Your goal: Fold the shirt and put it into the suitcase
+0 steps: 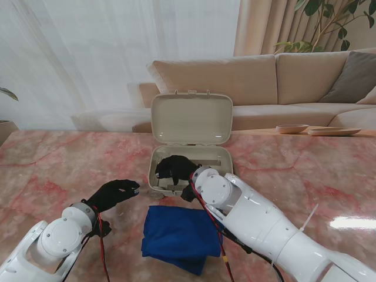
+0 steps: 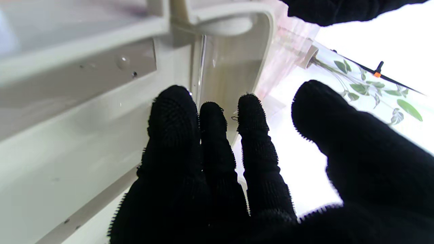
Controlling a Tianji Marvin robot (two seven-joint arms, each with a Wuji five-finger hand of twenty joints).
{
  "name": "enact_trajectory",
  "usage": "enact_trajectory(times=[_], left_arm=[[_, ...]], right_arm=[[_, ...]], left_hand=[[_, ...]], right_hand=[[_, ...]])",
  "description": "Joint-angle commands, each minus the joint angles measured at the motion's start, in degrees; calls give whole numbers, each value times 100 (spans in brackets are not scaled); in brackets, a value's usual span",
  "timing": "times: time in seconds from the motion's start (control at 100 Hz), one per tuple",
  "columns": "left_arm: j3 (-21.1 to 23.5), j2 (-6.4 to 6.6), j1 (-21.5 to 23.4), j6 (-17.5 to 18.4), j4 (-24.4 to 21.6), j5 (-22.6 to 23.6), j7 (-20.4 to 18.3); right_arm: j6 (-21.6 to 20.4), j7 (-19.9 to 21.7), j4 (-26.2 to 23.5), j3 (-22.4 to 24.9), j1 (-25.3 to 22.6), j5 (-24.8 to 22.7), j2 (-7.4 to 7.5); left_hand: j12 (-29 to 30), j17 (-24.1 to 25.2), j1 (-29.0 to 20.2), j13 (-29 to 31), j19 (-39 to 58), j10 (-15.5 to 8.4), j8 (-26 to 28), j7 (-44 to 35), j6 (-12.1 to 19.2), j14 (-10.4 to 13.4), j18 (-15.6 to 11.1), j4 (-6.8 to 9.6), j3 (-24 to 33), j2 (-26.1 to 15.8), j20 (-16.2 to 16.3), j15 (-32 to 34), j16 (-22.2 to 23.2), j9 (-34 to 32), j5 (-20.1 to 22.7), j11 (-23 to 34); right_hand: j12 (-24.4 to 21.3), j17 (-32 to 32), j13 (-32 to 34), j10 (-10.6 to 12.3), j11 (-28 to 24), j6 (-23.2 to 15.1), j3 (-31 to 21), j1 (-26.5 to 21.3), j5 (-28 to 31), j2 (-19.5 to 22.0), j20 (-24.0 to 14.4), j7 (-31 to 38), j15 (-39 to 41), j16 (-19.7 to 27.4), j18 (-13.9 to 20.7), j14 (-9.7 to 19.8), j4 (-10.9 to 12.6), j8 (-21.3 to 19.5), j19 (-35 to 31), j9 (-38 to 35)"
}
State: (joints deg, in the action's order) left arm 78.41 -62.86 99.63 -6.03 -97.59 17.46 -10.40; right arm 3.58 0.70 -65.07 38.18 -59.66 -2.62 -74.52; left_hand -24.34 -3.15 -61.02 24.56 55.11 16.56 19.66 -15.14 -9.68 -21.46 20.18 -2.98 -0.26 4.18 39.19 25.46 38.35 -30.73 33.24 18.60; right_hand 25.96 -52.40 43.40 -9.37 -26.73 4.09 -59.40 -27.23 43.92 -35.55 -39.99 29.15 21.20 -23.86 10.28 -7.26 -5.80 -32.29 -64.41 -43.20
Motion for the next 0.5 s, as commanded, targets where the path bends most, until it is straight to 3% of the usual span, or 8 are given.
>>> enact_trajectory(times=[0.0, 0.2, 0.49], left_arm=[[24, 1, 50, 5, -68, 38, 22], [102, 7, 137, 53, -275, 154, 46], [151, 31, 400, 268, -782, 354, 61]], right_arm=[[76, -23, -185, 75, -96, -8, 34], [306, -247, -973, 453, -491, -415, 229], [446, 63, -2265, 1233, -1346, -1255, 702]], left_hand=[[42, 36, 23, -51, -55, -84, 4, -38, 94, -35, 131, 16, -176, -272, 12, -135, -38, 49, -10, -91], [45, 36, 41, -56, -56, -92, 1, -33, 95, -29, 131, 14, -183, -277, 7, -141, -41, 45, -7, -95], [60, 37, 77, -42, -56, -76, -7, -10, 100, -36, 125, 9, -190, -288, 3, -156, -54, 14, 24, -124]], right_hand=[[-31, -34, -158, -102, -28, 29, 45, 241, 22, -60, -165, -104, 16, 87, 473, -332, 190, -115, 43, 130], [-28, -28, -156, -138, -28, 53, 95, 238, 41, -34, -179, -146, 43, 74, 418, -372, 202, -135, 37, 131], [-34, 4, -126, -183, 33, 88, 221, 231, 61, -116, -185, -247, 34, 72, 389, -425, 216, -152, 58, 46]])
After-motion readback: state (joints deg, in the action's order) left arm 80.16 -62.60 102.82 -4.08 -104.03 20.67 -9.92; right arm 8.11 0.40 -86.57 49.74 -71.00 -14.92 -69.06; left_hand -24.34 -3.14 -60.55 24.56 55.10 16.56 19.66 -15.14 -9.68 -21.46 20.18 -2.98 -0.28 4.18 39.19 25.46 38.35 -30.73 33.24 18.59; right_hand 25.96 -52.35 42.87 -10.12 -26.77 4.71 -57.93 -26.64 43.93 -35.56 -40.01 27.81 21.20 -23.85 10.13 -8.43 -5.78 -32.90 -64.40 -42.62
